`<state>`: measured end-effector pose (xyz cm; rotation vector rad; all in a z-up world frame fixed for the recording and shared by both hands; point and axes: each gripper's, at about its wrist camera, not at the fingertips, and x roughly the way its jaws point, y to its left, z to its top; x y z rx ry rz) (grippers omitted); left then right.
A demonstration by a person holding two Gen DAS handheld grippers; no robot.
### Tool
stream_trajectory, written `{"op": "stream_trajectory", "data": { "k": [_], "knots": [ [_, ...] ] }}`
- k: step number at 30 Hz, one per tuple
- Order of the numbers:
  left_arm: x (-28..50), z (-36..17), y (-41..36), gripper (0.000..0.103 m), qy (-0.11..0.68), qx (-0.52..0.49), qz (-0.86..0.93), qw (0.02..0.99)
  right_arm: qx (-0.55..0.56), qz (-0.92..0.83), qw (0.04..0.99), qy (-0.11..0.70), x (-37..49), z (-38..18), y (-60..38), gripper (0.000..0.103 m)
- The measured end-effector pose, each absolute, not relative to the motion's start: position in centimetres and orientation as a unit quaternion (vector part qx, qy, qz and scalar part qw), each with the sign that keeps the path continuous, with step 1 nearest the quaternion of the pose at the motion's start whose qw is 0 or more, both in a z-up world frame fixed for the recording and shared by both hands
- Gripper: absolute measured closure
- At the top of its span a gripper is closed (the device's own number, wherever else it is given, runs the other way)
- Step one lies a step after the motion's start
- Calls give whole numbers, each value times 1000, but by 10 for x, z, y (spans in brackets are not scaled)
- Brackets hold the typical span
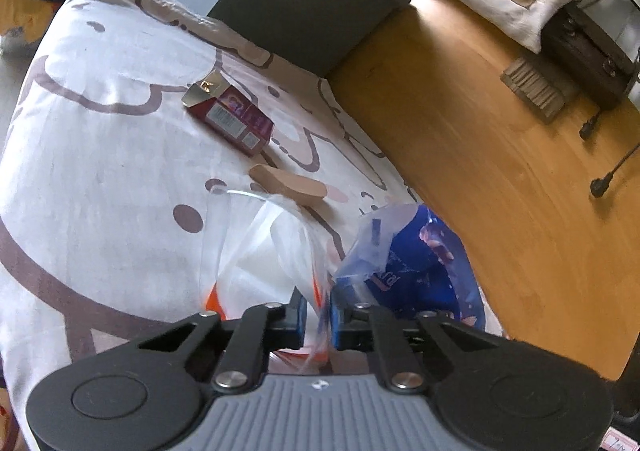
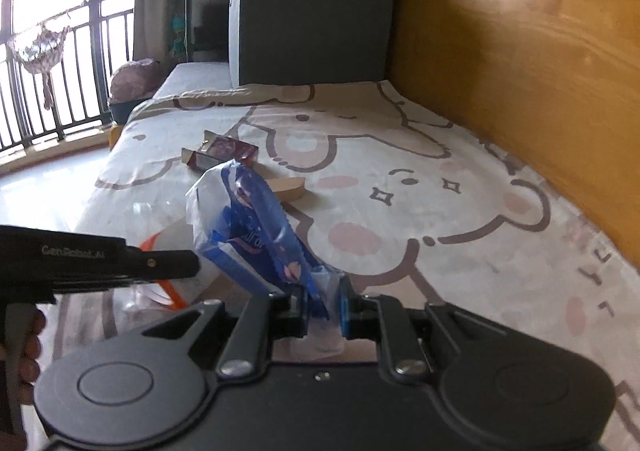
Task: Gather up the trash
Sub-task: 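Lift and carry the clear bag and blue bag in both tools to the wastebasket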
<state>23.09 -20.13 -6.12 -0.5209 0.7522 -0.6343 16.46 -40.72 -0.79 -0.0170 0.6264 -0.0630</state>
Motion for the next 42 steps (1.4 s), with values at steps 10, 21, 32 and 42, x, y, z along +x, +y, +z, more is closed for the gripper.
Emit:
{"op": "stream_trajectory", "data": {
  "k": [10, 21, 32, 42],
  "knots": [
    [203, -29, -190, 95, 338, -157, -272, 887, 33, -50, 948, 312, 153, 0, -410, 93],
    [162, 13, -167, 95, 313, -68, -234, 918, 75, -70, 946, 307, 129, 19, -396, 95],
    [138, 38, -130, 95, 300, -52, -195, 932, 84, -63, 947, 302, 119, 32, -364, 95],
    [124, 39, -80, 95, 304, -56, -156, 938, 78, -34, 949, 305, 127, 36, -316, 95]
  ]
}}
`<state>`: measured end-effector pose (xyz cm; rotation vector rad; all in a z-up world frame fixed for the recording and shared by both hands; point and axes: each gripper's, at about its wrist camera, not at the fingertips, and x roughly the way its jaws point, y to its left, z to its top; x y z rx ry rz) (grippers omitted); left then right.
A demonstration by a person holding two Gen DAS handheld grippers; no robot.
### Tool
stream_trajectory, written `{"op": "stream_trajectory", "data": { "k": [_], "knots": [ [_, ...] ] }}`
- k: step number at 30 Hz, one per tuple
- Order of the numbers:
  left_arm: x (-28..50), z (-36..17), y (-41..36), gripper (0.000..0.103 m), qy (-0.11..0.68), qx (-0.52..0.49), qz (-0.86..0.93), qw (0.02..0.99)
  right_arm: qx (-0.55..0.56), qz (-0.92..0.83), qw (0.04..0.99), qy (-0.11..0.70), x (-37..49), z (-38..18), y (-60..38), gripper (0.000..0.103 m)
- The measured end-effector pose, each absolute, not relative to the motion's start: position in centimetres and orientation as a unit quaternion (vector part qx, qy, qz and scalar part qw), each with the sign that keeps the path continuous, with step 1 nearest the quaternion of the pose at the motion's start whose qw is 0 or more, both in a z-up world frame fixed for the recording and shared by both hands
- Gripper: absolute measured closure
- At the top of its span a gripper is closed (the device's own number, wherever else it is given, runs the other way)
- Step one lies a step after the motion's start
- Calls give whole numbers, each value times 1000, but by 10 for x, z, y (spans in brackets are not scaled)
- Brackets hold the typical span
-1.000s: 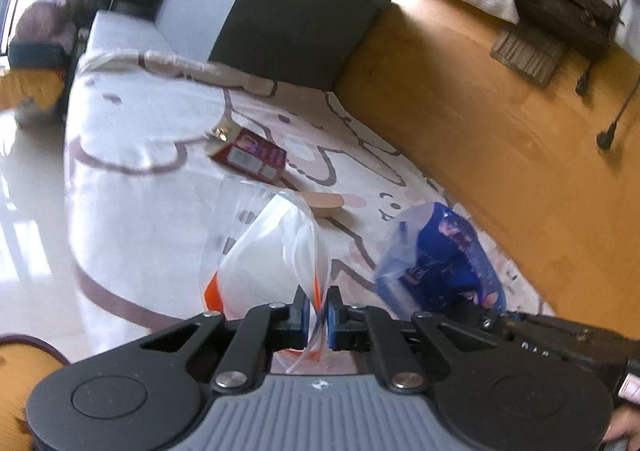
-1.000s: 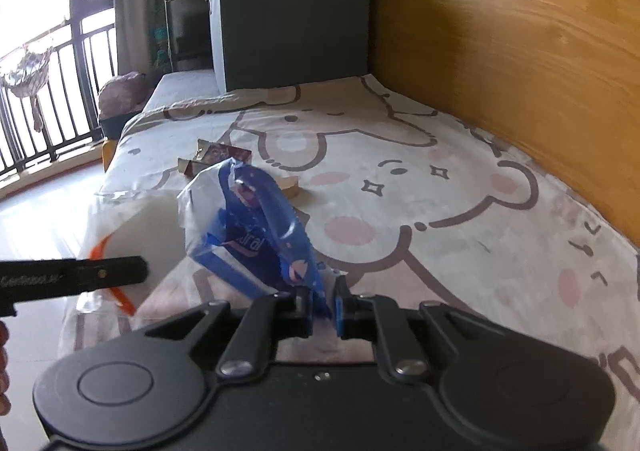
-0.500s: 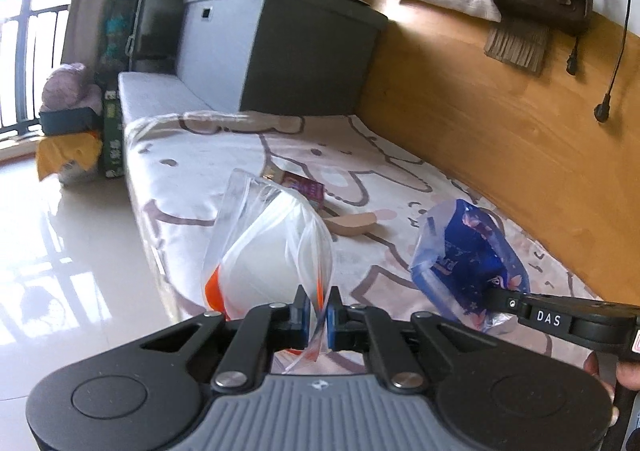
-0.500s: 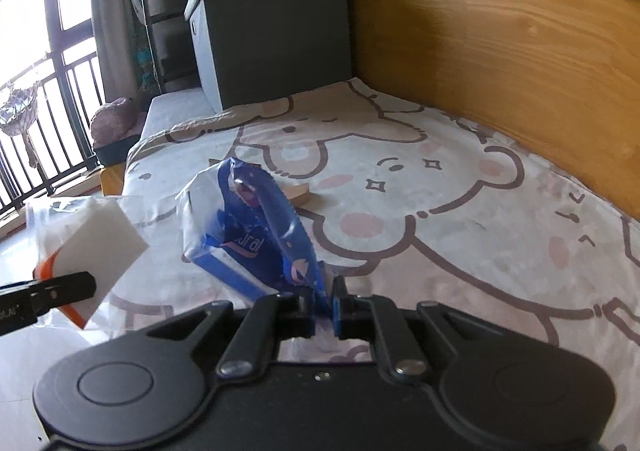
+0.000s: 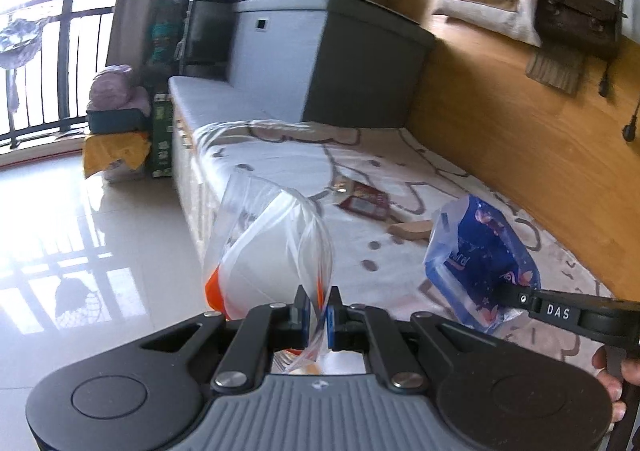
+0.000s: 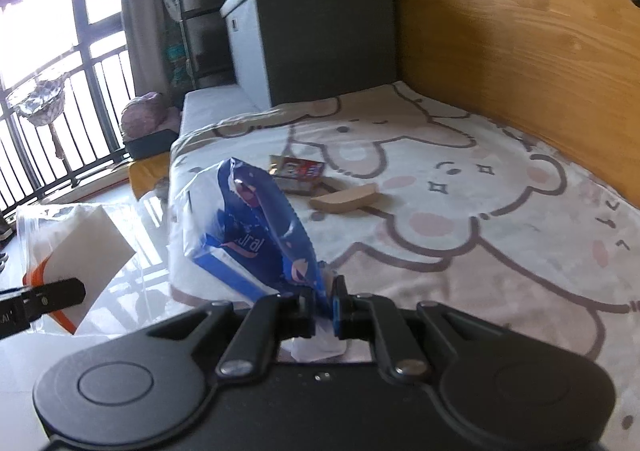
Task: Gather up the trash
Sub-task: 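Lift and carry the clear bag and blue bag in both tools to the wastebasket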
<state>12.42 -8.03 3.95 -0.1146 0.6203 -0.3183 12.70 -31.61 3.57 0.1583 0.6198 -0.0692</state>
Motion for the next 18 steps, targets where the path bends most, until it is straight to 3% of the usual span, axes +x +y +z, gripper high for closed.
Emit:
{"op": "stream_trajectory", "data": {
  "k": [18],
  "knots": [
    [104, 20, 27, 95, 320, -86, -74, 941, 29, 35, 944, 327, 142, 18, -199, 95]
  ]
}}
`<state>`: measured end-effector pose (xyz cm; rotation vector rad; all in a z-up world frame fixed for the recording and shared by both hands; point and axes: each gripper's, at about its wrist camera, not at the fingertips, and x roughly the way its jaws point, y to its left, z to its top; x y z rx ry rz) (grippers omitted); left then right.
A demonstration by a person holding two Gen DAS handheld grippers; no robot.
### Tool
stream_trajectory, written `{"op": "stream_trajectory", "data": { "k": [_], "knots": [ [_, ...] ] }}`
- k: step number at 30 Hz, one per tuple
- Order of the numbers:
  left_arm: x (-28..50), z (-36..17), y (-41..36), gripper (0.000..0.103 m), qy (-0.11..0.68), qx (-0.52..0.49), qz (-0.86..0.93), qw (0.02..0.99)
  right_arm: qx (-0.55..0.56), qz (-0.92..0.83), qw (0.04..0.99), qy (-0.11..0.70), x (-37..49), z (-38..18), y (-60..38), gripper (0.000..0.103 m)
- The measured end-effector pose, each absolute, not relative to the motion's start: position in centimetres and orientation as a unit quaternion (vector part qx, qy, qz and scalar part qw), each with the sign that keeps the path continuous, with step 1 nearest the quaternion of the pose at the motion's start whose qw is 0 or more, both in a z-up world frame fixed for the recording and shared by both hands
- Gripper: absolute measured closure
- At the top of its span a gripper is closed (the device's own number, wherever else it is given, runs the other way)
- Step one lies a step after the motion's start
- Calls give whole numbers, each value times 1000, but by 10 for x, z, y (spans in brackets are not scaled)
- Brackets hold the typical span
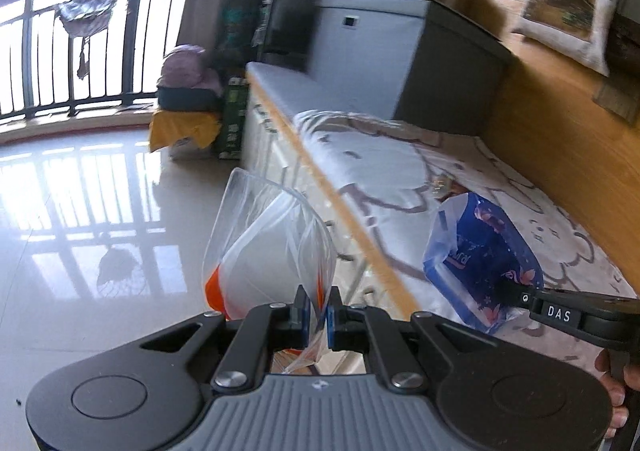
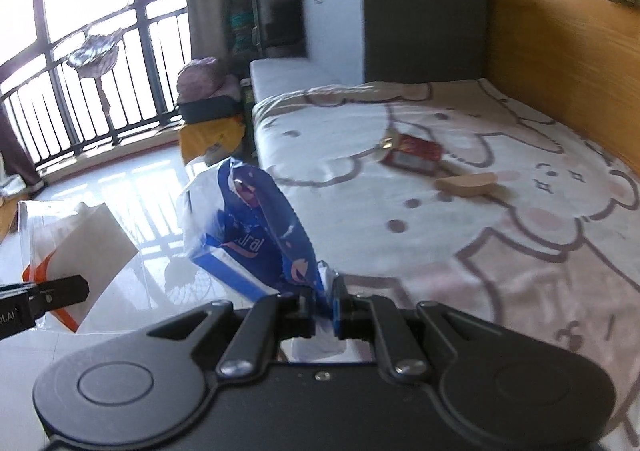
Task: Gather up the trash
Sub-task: 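Lift and carry the clear bag and blue bag in both tools to the wastebasket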
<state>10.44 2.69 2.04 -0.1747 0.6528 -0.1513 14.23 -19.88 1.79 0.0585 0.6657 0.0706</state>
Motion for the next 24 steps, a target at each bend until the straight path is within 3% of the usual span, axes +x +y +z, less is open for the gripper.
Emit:
{"op": "stream_trajectory", "data": {
  "k": [10, 24],
  "knots": [
    [106, -10, 70, 95, 343, -106, -39, 933, -16, 67, 934, 351, 157, -13, -144, 95],
    [134, -76, 91, 95, 393, -132, -32, 909, -28, 76, 890, 449, 210, -89, -115, 95]
  ]
}}
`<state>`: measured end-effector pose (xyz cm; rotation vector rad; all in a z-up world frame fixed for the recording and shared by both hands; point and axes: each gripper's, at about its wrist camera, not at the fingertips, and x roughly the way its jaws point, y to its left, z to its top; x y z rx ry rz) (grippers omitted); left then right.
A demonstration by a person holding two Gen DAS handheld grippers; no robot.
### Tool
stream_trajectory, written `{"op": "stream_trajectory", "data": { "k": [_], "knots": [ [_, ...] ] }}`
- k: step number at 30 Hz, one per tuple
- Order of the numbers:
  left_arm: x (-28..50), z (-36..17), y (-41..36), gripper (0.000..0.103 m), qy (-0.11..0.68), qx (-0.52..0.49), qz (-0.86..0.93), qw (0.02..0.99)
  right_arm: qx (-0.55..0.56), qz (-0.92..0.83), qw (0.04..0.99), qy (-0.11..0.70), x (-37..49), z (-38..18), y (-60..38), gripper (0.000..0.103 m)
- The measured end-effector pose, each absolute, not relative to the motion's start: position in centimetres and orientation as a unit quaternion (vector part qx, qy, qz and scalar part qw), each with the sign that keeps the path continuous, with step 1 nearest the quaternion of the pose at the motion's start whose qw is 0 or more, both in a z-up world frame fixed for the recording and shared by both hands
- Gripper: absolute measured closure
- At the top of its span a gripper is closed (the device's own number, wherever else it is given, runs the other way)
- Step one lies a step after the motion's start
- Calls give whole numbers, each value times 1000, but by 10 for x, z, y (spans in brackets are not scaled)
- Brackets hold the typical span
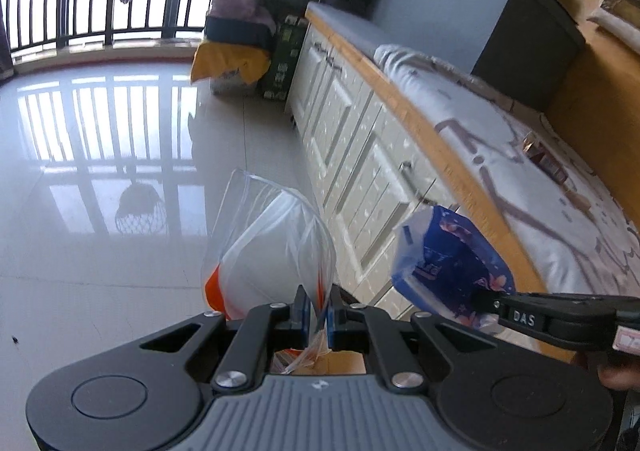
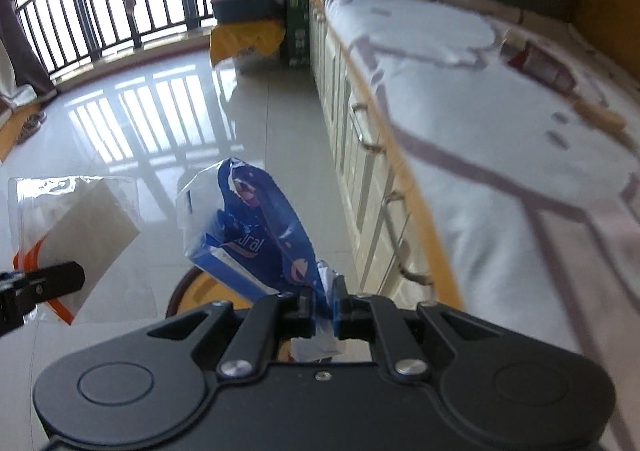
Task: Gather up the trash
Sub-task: 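Lift and carry the clear bag and blue bag in both tools to the wastebasket, then open both tools to drop the clear bag and blue bag into the wastebasket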
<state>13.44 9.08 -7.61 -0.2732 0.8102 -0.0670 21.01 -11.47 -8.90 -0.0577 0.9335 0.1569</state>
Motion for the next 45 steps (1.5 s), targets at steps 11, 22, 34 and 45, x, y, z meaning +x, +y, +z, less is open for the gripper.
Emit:
{"op": "stream_trajectory", "data": {
  "k": [11, 22, 34, 45],
  "knots": [
    [155, -154, 105, 95, 461, -165, -9, 872, -37, 96, 843, 528, 251, -151, -92, 95],
    [172, -213, 96, 95, 517, -162, -13, 841, -32, 99, 809, 578, 270, -203, -81, 94],
    [186, -242, 93, 95, 543, -151, -10, 826, -15, 131, 780, 612, 284, -233, -74, 80],
    [191, -251, 84, 95, 555, -138, -14, 820, 11, 149, 772, 618, 292, -243, -81, 76]
  ]
}}
